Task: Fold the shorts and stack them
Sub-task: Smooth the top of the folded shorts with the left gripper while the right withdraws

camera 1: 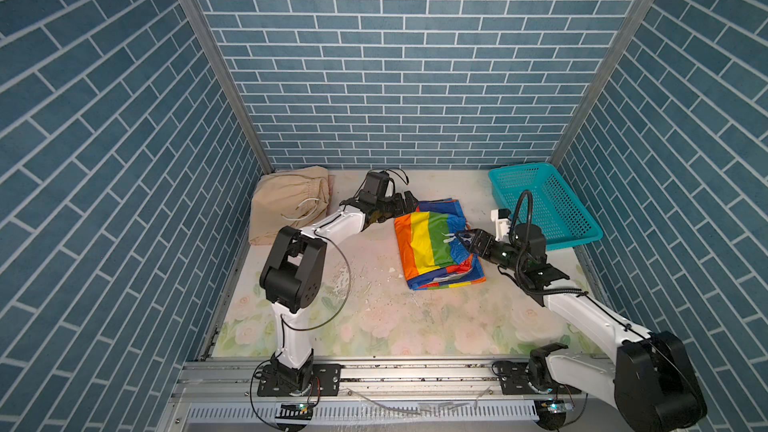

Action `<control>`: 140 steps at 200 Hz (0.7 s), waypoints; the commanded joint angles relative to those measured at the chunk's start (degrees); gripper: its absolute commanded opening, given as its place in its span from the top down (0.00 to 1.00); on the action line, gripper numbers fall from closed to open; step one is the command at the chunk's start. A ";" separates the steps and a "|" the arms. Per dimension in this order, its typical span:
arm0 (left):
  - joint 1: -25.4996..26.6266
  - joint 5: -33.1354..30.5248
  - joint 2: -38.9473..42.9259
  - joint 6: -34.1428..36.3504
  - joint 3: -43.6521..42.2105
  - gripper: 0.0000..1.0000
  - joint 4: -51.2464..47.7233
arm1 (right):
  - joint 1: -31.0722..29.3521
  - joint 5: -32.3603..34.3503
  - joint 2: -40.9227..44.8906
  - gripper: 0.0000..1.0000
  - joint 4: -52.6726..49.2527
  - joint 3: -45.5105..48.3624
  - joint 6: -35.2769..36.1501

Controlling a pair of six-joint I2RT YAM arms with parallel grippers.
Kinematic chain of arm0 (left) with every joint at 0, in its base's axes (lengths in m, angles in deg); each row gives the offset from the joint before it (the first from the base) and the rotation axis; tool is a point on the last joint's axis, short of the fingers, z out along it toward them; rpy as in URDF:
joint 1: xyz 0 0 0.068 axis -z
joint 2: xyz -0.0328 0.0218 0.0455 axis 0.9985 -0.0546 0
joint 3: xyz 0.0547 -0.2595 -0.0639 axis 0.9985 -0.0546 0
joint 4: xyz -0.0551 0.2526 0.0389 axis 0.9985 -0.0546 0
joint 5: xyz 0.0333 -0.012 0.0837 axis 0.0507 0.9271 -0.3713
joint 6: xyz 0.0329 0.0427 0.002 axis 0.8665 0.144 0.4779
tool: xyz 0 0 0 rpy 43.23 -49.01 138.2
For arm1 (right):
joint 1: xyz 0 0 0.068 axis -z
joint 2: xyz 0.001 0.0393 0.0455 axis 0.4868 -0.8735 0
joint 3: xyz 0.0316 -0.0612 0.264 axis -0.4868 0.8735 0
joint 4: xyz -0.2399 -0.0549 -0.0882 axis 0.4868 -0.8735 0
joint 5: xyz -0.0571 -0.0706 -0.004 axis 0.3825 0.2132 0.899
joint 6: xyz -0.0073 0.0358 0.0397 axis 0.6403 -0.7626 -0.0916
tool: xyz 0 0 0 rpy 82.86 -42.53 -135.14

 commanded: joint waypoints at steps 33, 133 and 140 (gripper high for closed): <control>0.38 1.55 2.80 4.80 -7.97 0.00 -5.89 | 0.60 7.51 -2.86 0.02 -24.33 -6.50 11.17; 2.26 2.13 -3.67 6.74 -7.09 0.10 -11.78 | 1.03 9.09 -2.27 0.02 -25.80 -6.28 11.53; 2.24 2.64 -4.27 6.66 -6.79 0.11 -11.93 | 1.08 9.26 -2.00 0.02 -25.92 -6.24 11.54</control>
